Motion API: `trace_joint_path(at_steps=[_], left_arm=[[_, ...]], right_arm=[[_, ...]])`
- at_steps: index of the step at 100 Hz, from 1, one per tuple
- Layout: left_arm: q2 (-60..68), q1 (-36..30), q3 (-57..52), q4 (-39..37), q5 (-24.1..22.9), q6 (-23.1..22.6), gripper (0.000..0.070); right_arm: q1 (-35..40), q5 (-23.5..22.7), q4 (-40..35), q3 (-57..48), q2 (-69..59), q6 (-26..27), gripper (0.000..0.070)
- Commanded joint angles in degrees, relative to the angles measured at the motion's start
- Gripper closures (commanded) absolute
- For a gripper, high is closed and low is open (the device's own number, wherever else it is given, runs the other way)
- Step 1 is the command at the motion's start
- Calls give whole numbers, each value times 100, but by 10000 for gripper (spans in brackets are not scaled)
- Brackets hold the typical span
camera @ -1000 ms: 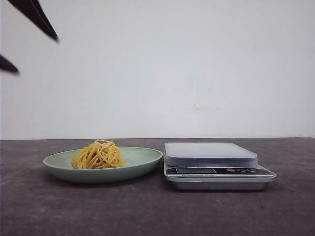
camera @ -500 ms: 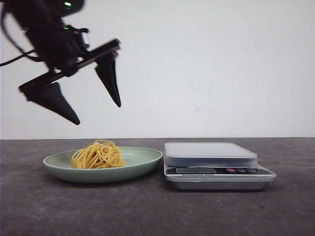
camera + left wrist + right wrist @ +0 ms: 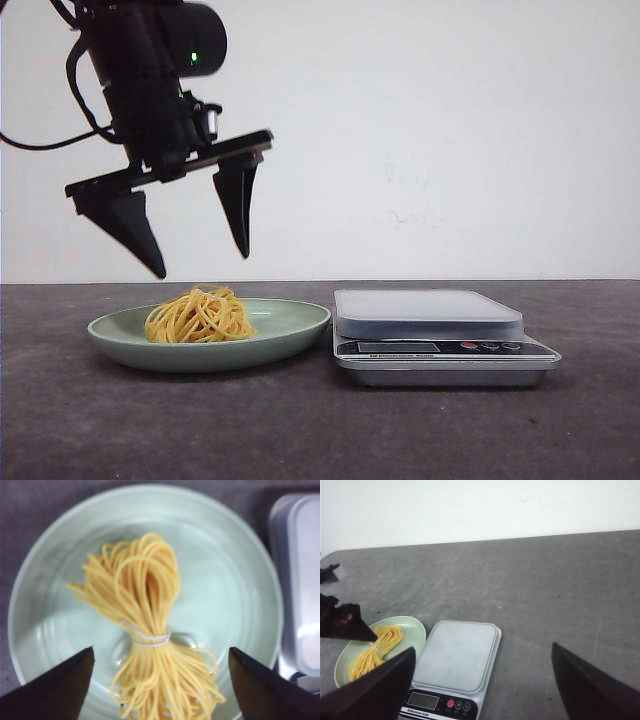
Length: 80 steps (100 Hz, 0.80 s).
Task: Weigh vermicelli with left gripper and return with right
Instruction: 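Lower the open left gripper onto the vermicelli bundle on the green plate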
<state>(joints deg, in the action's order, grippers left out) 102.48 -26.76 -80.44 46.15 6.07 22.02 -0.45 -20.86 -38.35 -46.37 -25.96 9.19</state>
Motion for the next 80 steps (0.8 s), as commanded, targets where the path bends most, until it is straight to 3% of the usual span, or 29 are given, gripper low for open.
trace_joint_path(at_steps=[1, 40, 50, 80], left_arm=[[157, -61, -101, -11, -26, -55, 192], [560, -149, -101, -11, -33, -11, 198], [560, -153, -101, -107, -35, -4, 277], [621, -149, -101, -92, -52, -13, 278]], right_arm=[[-7, -11, 55, -79, -24, -66, 148], [-4, -13, -33, -79, -17, -90, 148], [-4, -13, -114, -79, -17, -107, 148], [-7, -13, -120, -79, -15, -105, 148]])
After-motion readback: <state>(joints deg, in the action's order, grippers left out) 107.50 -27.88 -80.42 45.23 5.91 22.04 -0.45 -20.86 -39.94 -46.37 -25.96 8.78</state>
